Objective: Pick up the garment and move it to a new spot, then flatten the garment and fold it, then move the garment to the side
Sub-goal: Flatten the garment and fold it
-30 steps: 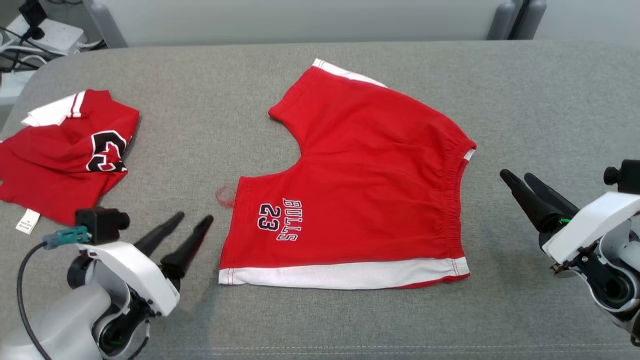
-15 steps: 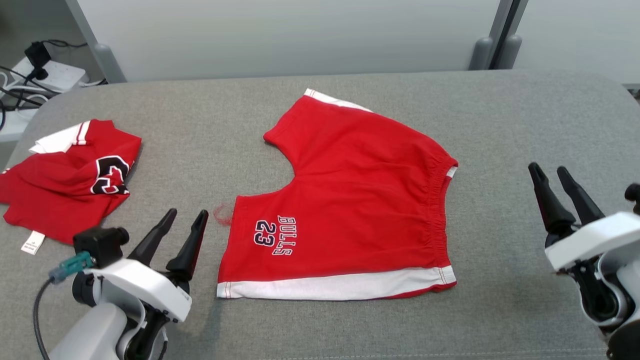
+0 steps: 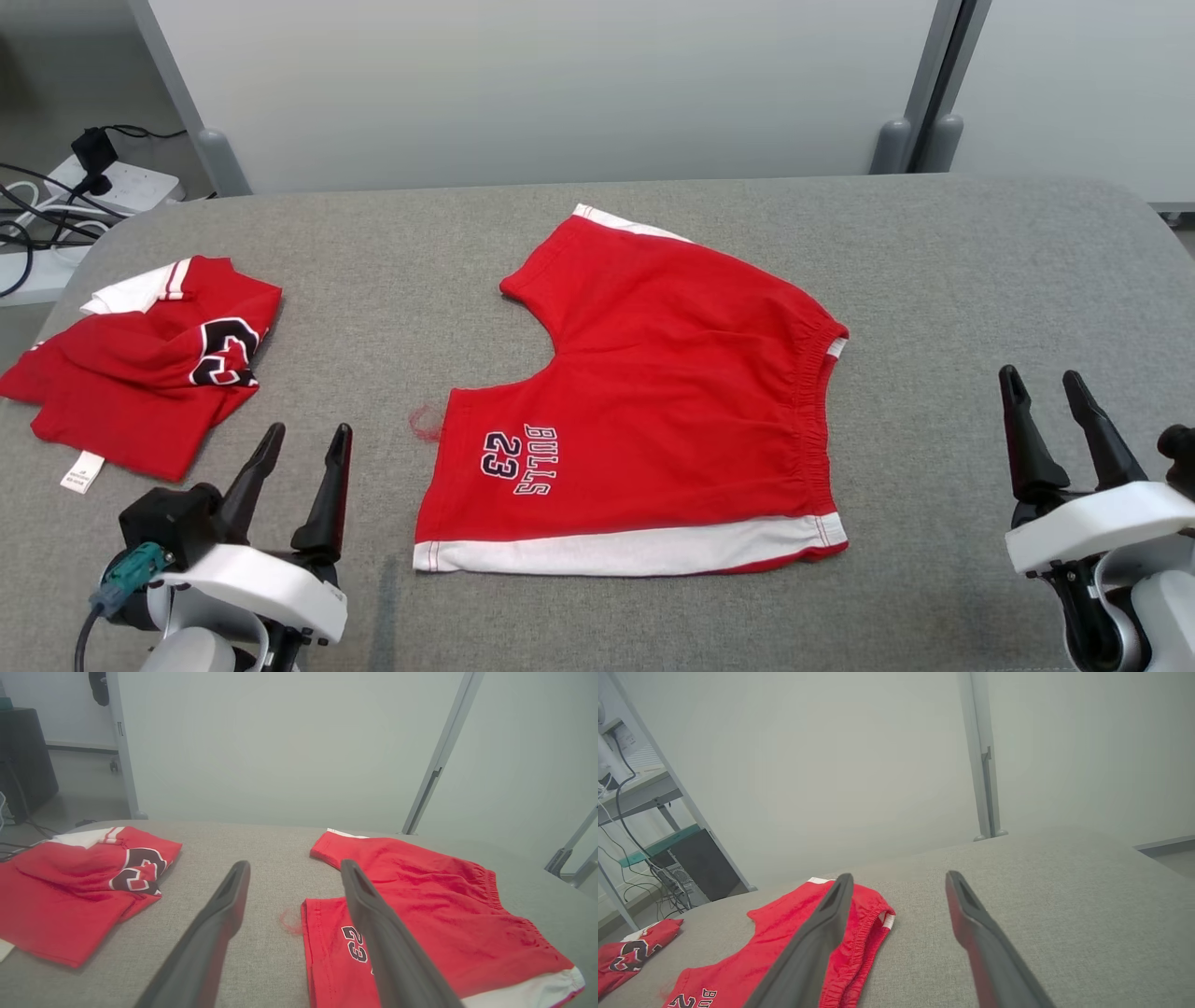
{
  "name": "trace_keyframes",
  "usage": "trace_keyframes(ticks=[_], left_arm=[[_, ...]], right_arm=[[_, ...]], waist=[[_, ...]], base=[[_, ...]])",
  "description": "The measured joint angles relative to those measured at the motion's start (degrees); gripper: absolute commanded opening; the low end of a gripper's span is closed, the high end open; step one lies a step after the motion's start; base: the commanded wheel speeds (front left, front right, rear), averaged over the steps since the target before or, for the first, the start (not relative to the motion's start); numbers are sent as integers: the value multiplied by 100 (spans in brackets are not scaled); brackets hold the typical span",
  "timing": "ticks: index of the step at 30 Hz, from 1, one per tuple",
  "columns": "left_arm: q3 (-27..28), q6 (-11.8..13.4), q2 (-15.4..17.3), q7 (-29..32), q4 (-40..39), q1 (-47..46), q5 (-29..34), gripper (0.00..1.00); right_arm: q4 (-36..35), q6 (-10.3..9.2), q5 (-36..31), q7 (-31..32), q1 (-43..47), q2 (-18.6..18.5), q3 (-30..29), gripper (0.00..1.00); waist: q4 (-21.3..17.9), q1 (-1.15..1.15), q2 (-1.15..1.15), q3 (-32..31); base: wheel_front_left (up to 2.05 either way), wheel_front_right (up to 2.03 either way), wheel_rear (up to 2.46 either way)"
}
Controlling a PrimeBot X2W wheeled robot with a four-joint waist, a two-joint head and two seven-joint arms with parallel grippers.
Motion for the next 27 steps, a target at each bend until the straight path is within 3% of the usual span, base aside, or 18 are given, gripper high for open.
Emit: trace_keyframes(ticks=[6,18,27], left_arm=[[588,38,-370,0,-194,308,724,100],[1340,7,-1035,0,-653,815,1696,100],[1468,-70,-1225,0,-778,976,2053,100]], right_arm=[[-218,0,-866,0,286,396,-546,100],[-907,0,-2209,0,878,927,-1037,100],[-1168,0,-2574,0,1291,1199,-1333,100]], waist=[[9,0,0,-38],[-10,0,0,-86],[28,0,0,-103]], base=[[0,0,0],[0,0,0],[0,0,0]])
